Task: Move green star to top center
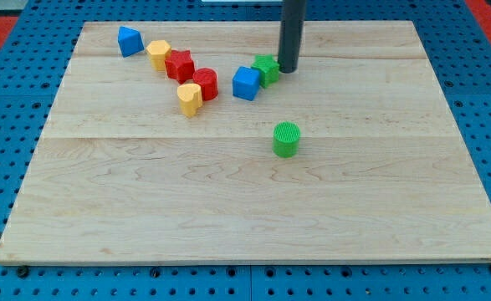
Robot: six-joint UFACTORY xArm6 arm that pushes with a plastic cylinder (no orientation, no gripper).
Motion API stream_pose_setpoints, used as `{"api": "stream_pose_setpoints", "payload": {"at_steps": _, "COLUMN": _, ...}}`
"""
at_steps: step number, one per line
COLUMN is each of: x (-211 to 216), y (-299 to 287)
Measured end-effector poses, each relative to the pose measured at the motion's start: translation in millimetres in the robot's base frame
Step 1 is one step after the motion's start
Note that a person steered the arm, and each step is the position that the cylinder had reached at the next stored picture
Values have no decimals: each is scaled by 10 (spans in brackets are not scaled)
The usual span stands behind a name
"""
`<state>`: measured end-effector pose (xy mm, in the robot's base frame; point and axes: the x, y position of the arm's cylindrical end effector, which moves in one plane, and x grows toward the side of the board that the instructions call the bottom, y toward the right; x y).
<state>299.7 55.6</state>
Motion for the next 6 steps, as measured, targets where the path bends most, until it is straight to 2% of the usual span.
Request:
{"api": "stream_pose_setpoints", "payload": {"at_steps": 1, "x": 541, "y": 339}}
{"api": "stream_pose_setpoints", "payload": {"at_steps": 2, "x": 436, "y": -202}}
{"api": "stream_pose_setpoints", "payload": {"at_steps": 3, "x": -66, "y": -493}}
{"api": "stream_pose_setpoints", "payload": {"at_steps": 4, "x": -300, "y": -484}}
{"api": "stream_pose_setpoints", "payload": {"at_steps": 6, "x": -437, "y": -474}}
